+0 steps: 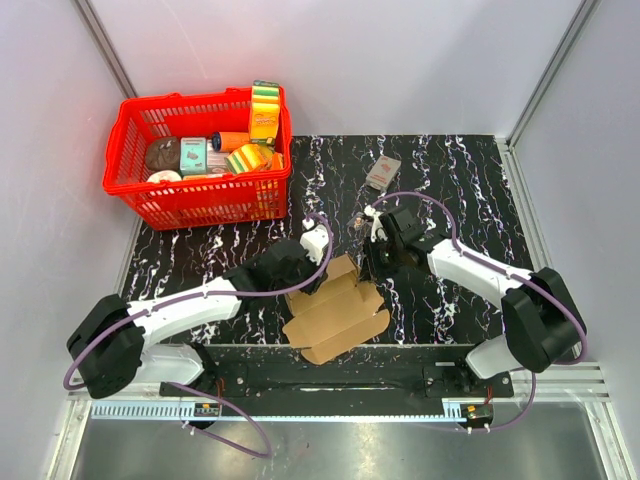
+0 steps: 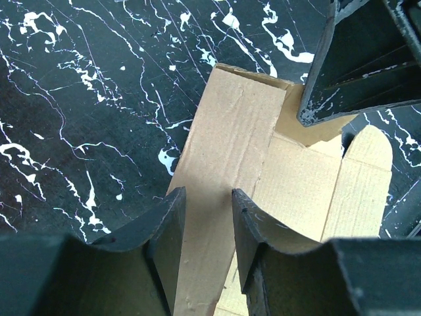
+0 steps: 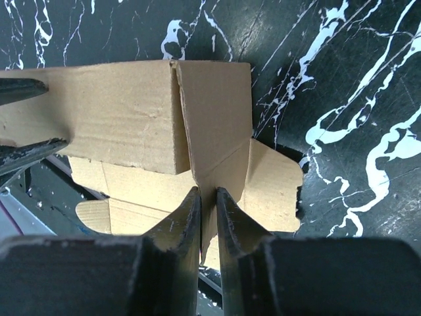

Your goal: Fold the paper box

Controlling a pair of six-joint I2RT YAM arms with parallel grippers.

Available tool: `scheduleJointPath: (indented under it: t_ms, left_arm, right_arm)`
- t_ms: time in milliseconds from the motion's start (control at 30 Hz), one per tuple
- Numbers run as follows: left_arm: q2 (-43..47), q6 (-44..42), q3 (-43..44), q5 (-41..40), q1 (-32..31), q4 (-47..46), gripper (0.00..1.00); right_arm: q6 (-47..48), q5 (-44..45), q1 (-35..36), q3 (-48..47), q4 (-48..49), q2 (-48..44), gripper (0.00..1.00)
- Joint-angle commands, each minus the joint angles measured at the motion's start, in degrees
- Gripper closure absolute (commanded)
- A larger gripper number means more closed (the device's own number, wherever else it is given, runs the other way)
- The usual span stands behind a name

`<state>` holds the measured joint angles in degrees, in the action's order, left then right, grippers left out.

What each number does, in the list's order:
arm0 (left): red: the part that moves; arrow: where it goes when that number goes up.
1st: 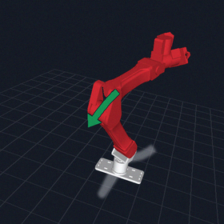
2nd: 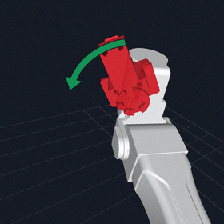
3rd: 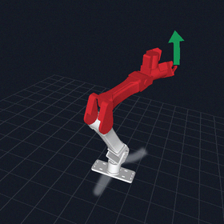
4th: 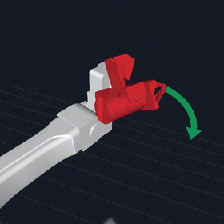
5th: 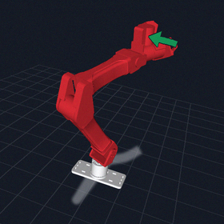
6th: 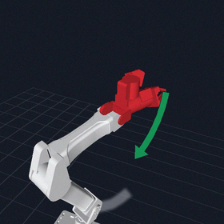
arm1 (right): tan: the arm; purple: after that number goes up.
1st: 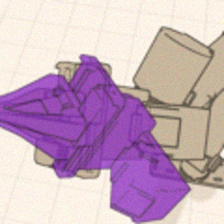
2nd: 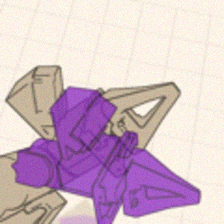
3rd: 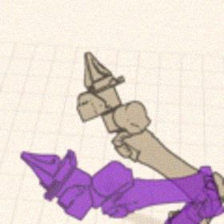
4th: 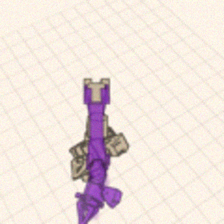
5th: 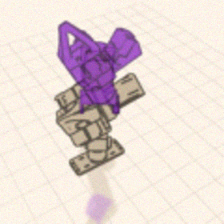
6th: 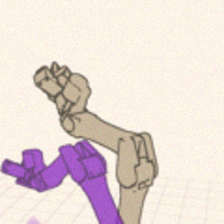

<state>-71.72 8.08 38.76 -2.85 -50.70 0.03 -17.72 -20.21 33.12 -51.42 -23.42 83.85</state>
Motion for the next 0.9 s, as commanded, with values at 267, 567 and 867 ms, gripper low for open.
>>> scheduleJointPath:
  t_ms: [267, 567, 867]
  left_arm:
    - [1.06, 1.42, -0.27, -0.66, -0.46, -1.79, 0.62]
    - [-0.96, 1.50, -0.09, -0.22, -0.54, -2.67, 0.62]
    - [-1.05, 1.50, -0.71, -0.31, -0.63, -2.76, 0.62]
  right_arm:
    - [-2.32, 6.22, 0.98, 2.29, 10.76, -1.85, 0.80]
    - [-0.92, 6.76, 1.06, 0.44, 10.76, -0.71, 0.76]
    - [-1.80, 1.06, 1.15, 3.25, 13.92, -1.85, 0.61]
